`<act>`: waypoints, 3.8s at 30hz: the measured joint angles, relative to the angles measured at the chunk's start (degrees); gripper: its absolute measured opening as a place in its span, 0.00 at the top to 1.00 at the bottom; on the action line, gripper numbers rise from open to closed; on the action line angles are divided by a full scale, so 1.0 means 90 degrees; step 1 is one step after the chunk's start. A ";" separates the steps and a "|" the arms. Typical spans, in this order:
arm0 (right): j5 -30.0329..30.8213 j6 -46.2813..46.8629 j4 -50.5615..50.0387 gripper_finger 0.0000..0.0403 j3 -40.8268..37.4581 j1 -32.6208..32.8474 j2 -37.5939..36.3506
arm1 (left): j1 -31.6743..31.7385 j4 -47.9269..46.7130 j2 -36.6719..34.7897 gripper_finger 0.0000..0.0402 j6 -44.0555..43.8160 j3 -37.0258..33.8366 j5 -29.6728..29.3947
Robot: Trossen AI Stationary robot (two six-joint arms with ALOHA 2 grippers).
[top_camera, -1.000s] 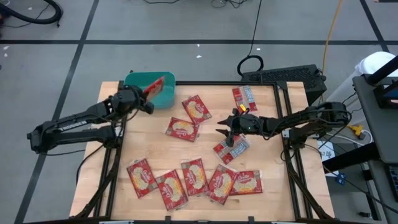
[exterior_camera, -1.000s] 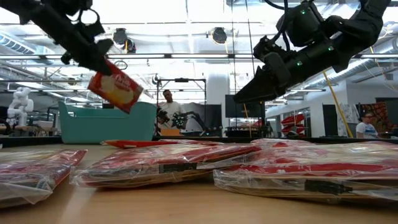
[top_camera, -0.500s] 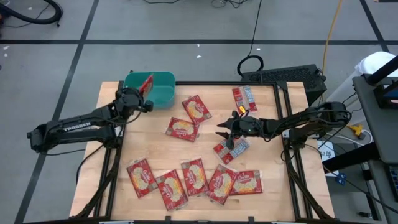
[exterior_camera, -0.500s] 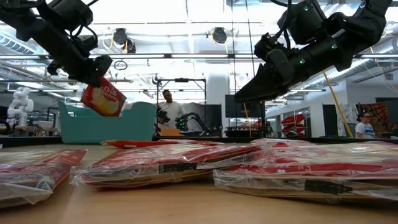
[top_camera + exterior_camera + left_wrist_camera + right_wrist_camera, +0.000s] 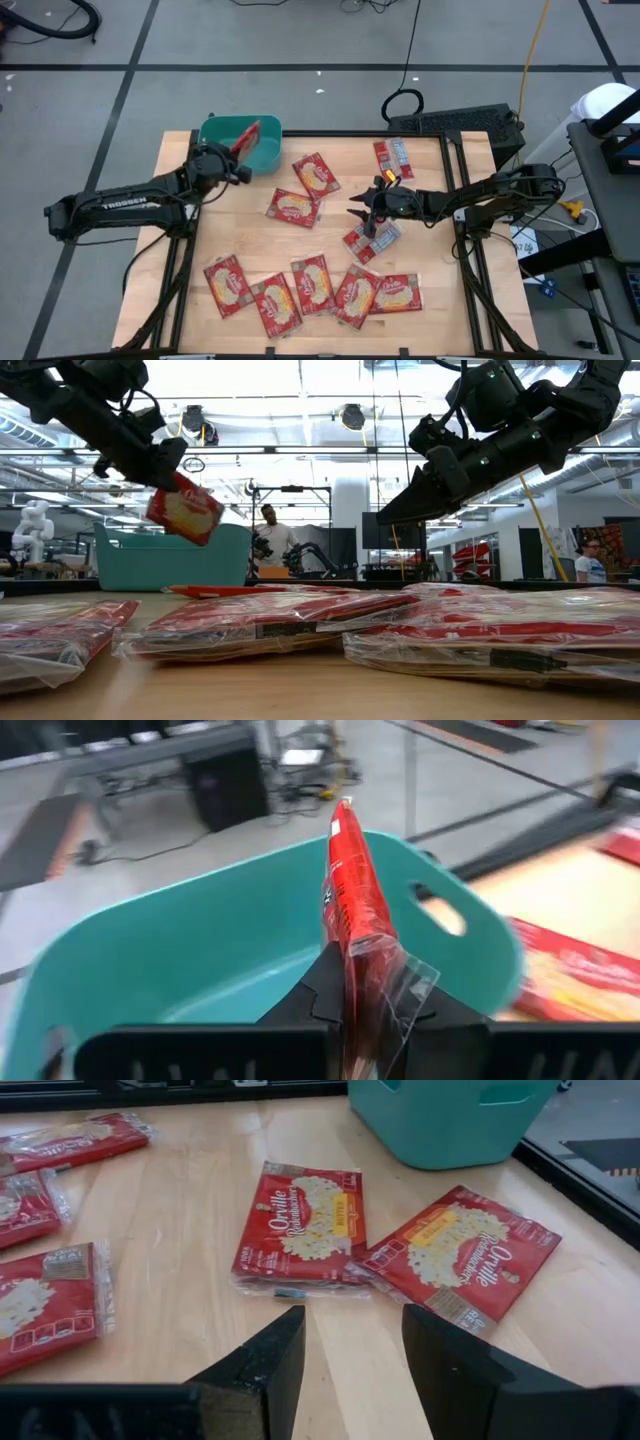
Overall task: Sort popcorn bags into baskets
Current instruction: Put the red popcorn bag into the green bin
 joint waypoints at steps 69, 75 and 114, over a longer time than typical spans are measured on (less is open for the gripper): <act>0.0023 0.0173 0.0001 0.60 0.0000 0.0027 0.0002 | 0.1383 0.0144 0.1801 0.55 0.0482 0.0944 0.3878; 0.0027 0.0334 -0.0144 0.60 0.0240 0.0221 0.0002 | -0.0481 0.0001 0.1505 0.63 0.0427 0.0925 0.2090; -0.0824 -0.0290 -0.2125 0.53 0.2969 -0.1327 0.3288 | -0.3432 0.1815 0.4019 0.67 -0.0139 0.0918 -0.0289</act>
